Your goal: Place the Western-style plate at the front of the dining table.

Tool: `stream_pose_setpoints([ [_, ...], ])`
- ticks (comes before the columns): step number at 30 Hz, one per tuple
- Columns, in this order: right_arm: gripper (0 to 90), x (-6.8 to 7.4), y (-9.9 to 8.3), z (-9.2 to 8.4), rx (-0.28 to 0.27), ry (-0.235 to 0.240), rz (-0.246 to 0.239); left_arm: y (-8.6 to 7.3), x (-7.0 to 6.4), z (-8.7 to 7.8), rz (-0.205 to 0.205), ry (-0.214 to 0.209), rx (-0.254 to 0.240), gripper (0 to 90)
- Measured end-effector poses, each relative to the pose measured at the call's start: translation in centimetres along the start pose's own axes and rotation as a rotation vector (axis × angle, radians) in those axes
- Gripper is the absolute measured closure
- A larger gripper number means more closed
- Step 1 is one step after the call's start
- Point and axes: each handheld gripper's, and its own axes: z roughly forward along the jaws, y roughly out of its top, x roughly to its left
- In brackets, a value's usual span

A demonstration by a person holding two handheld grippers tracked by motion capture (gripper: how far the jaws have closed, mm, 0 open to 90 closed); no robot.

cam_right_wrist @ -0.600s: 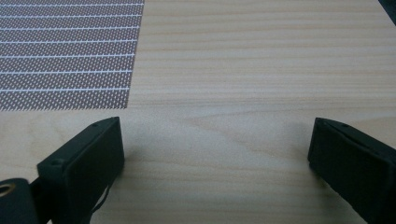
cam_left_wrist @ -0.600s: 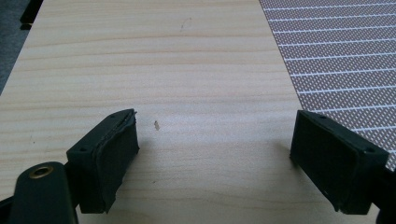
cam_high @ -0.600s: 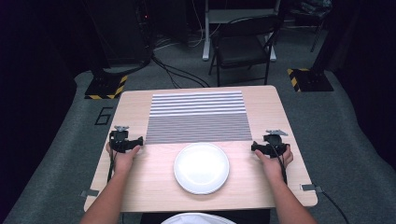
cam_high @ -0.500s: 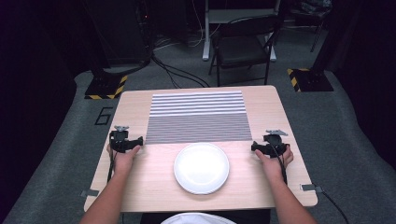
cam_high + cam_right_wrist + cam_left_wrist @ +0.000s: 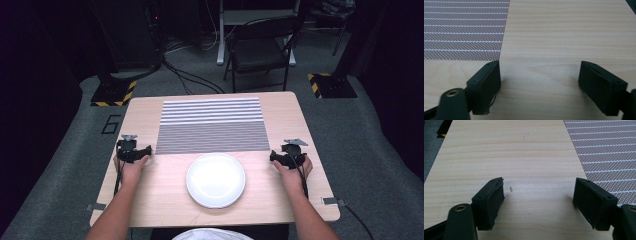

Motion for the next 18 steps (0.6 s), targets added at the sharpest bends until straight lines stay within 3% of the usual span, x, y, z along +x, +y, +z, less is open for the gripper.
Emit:
stream_pose_setpoints([
  [7, 26.1, -0.1, 0.0, 0.0, -0.016, -0.002, 0.006, 0.1, 0.1, -0.2, -0.003, -0.001, 0.004, 35.3],
  [9, 31.4, -0.2, 0.0, -0.1, -0.020, -0.008, 0.001, 0.2, 0.1, -0.4, -0.008, 0.010, 0.010, 40.9],
  [10, 39.0, -0.4, 0.1, -0.2, -0.024, -0.010, 0.001, 0.2, 0.0, -0.6, -0.009, 0.001, 0.017, 44.0],
  [12, 43.0, -0.7, 0.1, -0.4, -0.017, 0.006, 0.013, 0.2, -0.1, -0.8, -0.001, -0.009, 0.017, 45.6],
  [14, 44.1, -0.8, 0.2, -0.6, -0.004, 0.015, 0.035, 0.3, -0.4, -1.0, -0.002, -0.018, 0.010, 46.3],
  [18, 44.4, -0.3, 0.2, -1.5, 0.010, 0.026, 0.029, 0.5, -1.4, -1.9, 0.018, -0.031, 0.000, 48.8],
])
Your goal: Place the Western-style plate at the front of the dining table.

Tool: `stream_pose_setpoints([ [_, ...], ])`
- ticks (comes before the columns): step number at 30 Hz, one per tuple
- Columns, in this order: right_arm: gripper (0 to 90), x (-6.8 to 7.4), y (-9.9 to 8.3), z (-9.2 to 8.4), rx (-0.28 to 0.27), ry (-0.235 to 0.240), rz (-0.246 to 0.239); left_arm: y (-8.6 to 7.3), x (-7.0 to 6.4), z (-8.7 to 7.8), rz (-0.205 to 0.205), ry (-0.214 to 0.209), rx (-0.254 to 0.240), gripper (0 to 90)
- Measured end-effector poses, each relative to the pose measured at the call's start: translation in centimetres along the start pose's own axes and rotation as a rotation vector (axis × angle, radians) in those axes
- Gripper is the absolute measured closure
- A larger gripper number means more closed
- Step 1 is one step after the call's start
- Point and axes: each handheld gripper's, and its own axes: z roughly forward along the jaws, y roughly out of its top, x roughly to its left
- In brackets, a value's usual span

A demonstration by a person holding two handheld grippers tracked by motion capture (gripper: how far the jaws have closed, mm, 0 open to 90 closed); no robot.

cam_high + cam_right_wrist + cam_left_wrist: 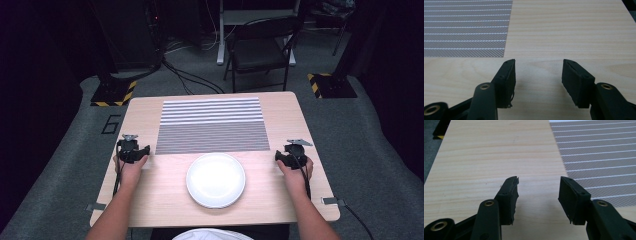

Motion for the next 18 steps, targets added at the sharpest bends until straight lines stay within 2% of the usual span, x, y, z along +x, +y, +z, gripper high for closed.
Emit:
stream_pose_setpoints([
  [1, 44.4, 0.0, 0.0, 0.0, 0.000, 0.000, 0.000, 0.0, 0.0, 0.0, 0.000, 0.000, 0.000, 48.9],
  [2, 45.2, 0.5, 0.1, -0.7, 0.008, 0.003, -0.023, 0.1, -0.4, -0.3, 0.015, -0.009, -0.009, 49.4],
  [4, 45.2, 0.9, 0.3, -1.3, 0.010, 0.009, -0.034, 0.3, -1.0, -1.2, 0.020, -0.037, -0.031, 50.2],
  [7, 45.6, 1.3, 0.7, -2.1, 0.017, 0.037, -0.011, 0.5, -1.4, -1.7, 0.028, -0.053, -0.043, 50.7],
  [10, 46.5, 1.7, 0.9, -2.7, 0.015, 0.056, -0.005, 0.8, -1.9, -2.5, 0.018, -0.095, -0.019, 55.8],
  [13, 47.1, 2.2, 0.8, -3.2, 0.014, 0.069, -0.024, 1.1, -2.3, -3.0, -0.008, -0.142, 0.019, 55.7],
  [17, 48.7, 2.9, 0.6, -3.8, 0.007, 0.094, -0.032, 1.0, -2.9, -3.7, -0.013, -0.173, 0.019, 53.2],
  [18, 49.2, 3.3, 0.6, -4.2, -0.001, 0.103, -0.047, 1.0, -3.2, -4.0, -0.018, -0.182, 0.019, 52.3],
])
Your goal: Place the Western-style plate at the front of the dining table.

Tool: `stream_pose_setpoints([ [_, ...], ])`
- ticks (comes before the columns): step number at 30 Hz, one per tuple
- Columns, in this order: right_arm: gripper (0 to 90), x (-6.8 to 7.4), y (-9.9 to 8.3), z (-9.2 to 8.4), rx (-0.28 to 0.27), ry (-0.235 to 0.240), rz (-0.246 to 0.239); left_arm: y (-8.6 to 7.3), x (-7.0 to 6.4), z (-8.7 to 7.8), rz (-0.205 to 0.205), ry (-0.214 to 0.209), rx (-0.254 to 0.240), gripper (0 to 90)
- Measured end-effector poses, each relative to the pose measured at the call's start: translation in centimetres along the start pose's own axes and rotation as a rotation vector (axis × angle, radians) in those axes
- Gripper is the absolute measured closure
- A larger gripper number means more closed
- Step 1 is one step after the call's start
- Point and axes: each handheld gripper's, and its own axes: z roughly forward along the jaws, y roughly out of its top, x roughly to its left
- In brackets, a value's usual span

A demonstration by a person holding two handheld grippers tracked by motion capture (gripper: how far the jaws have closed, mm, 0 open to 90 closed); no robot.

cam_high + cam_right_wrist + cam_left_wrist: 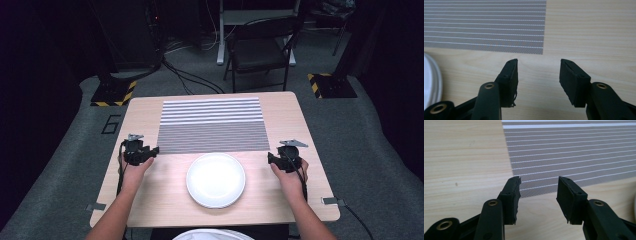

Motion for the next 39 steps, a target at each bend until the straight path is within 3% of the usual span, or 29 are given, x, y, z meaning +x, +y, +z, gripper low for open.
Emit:
stream_pose_setpoints([
  [8, 48.9, 2.7, -0.2, -1.7, -0.030, 0.041, -0.055, 0.1, -3.1, -1.8, 0.006, -0.065, -0.042, 50.2],
  [12, 52.2, 3.8, -0.3, -2.5, -0.036, 0.089, -0.046, -0.1, -4.7, -2.4, 0.023, -0.084, -0.050, 50.3],
  [18, 53.0, 4.8, -0.8, -3.3, -0.027, 0.117, -0.024, -0.8, -6.5, -2.8, 0.038, -0.126, -0.044, 51.6],
  [27, 54.3, 6.0, -1.3, -3.9, -0.034, 0.147, 0.001, -1.7, -7.8, -2.9, 0.042, -0.148, -0.022, 54.3],
  [33, 49.7, 6.8, -1.7, -4.2, -0.038, 0.138, -0.030, -2.4, -8.3, -3.0, 0.037, -0.156, -0.016, 55.7],
  [39, 51.0, 7.2, -2.5, -4.1, -0.022, 0.154, -0.015, -3.1, -8.7, -3.0, 0.044, -0.168, -0.008, 57.0],
])
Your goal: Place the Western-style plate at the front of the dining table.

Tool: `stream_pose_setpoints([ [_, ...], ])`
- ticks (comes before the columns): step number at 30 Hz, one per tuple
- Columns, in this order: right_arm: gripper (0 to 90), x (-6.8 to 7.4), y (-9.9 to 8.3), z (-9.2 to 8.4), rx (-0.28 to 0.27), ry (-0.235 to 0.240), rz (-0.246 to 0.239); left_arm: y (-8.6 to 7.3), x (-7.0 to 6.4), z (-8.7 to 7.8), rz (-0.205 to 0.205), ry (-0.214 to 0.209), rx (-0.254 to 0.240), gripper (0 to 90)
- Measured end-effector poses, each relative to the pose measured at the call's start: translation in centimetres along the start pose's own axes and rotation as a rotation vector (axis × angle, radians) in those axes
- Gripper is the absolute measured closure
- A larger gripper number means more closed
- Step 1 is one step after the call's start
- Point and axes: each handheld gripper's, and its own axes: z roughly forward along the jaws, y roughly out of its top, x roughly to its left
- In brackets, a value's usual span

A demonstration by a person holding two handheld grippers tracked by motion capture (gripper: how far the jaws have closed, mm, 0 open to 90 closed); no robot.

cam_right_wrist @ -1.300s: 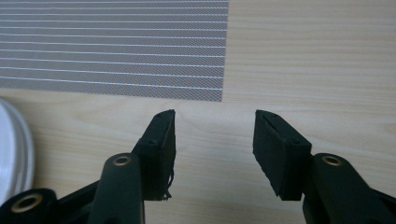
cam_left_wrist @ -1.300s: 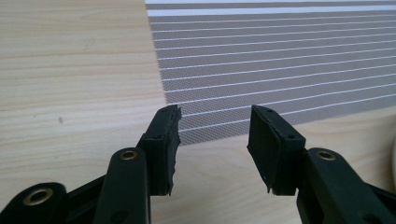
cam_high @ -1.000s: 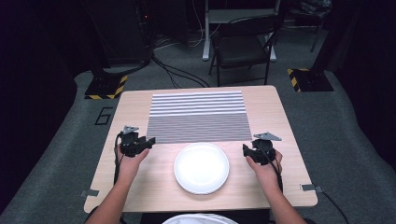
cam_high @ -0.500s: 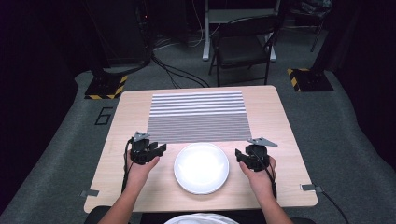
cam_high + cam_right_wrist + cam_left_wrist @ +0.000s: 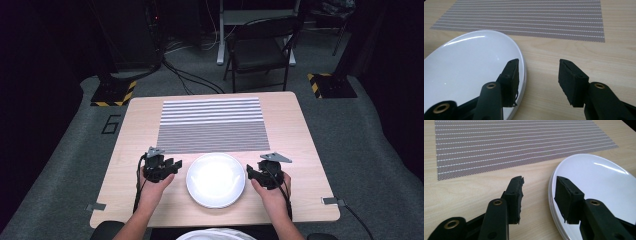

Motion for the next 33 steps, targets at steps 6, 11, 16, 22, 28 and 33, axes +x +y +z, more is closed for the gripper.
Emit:
stream_pose_setpoints([
  [6, 52.1, 0.2, -0.8, 0.7, 0.006, 0.022, 0.013, -0.6, 0.0, 0.3, -0.018, -0.031, 0.015, 58.8],
  [11, 51.9, 0.5, -1.3, 1.1, 0.013, 0.027, 0.013, -1.2, -0.1, 0.9, -0.048, -0.057, 0.036, 59.1],
  [16, 52.7, 0.9, -1.6, 1.7, 0.038, 0.050, 0.011, -1.6, -0.7, 1.4, -0.037, -0.088, 0.055, 61.3],
  [22, 52.9, 1.1, -1.7, 2.1, 0.057, 0.072, 0.025, -1.7, -0.9, 2.0, -0.053, -0.121, 0.095, 65.0],
  [28, 54.2, 1.0, -1.8, 2.4, 0.073, 0.079, 0.042, -1.6, -0.7, 2.2, -0.086, -0.143, 0.107, 66.6],
  [33, 54.1, 0.8, -1.9, 2.8, 0.088, 0.086, 0.071, -1.6, -0.6, 2.3, -0.115, -0.178, 0.117, 66.5],
])
